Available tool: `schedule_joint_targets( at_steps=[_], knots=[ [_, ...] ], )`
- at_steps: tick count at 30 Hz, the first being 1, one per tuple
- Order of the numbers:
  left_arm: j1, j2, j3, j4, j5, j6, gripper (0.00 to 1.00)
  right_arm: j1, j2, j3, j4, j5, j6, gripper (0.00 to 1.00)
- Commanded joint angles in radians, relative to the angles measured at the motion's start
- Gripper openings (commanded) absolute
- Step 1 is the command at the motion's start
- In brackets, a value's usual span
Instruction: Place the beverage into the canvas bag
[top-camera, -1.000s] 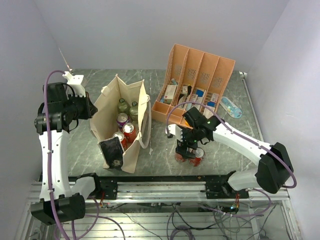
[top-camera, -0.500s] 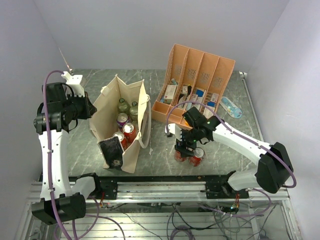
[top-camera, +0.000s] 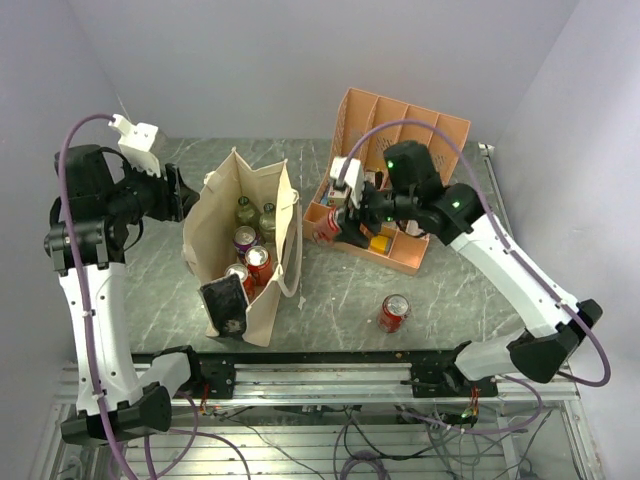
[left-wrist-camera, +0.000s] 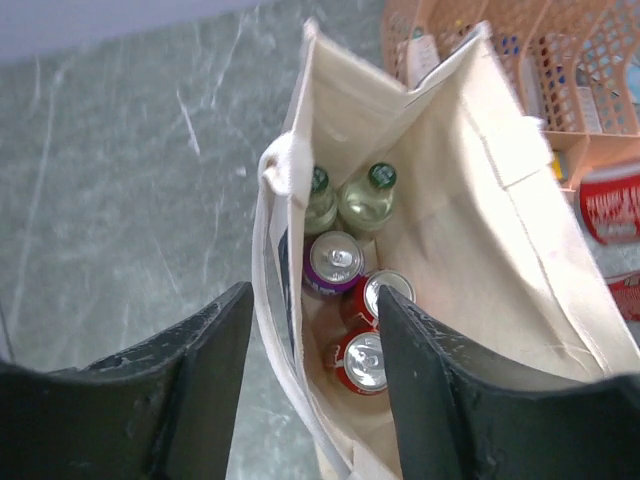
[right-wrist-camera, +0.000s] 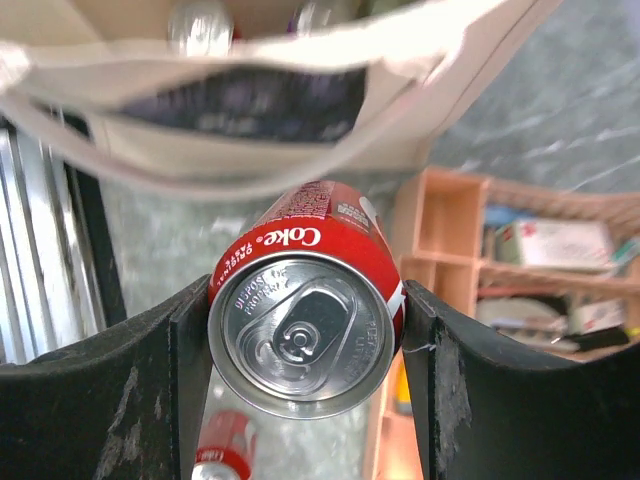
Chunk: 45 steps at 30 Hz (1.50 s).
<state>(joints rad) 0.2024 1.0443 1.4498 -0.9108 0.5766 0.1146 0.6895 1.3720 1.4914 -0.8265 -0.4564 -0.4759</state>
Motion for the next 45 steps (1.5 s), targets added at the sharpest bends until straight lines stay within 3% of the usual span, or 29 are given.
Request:
schedule_joint_targets(
  at_steps=[1,9,17,25,30,33,41,45],
  knots=[
    [0.012,0.025,0.144,-0.124,0.176,0.198,0.64,0.019,0.024,0.212,0.074,-0.010,0.131,0.00],
    [-0.017,0.070,0.272,-0.580,0.237,0.606,0.64,0.133,0.171,0.515,0.147,0.005,0.263,0.00],
    [-0.243,0.001,0.185,-0.588,0.141,0.609,0.62,0.213,0.332,0.622,0.202,-0.026,0.360,0.00],
    [-0.435,-0.036,0.118,-0.588,0.108,0.545,0.61,0.231,0.423,0.601,0.204,-0.052,0.387,0.00],
    [-0.496,-0.042,0.022,-0.588,0.076,0.595,0.61,0.238,0.438,0.552,0.190,-0.064,0.379,0.00],
    [-0.521,-0.035,-0.008,-0.588,0.085,0.606,0.55,0.239,0.430,0.508,0.182,-0.055,0.375,0.00],
    [-0.608,-0.083,-0.066,-0.589,0.082,0.706,0.08,0.239,0.440,0.430,0.180,-0.061,0.357,0.00],
    [-0.646,-0.163,-0.141,-0.589,0.085,0.829,0.07,0.239,0.455,0.425,0.167,-0.043,0.328,0.00]
  ],
)
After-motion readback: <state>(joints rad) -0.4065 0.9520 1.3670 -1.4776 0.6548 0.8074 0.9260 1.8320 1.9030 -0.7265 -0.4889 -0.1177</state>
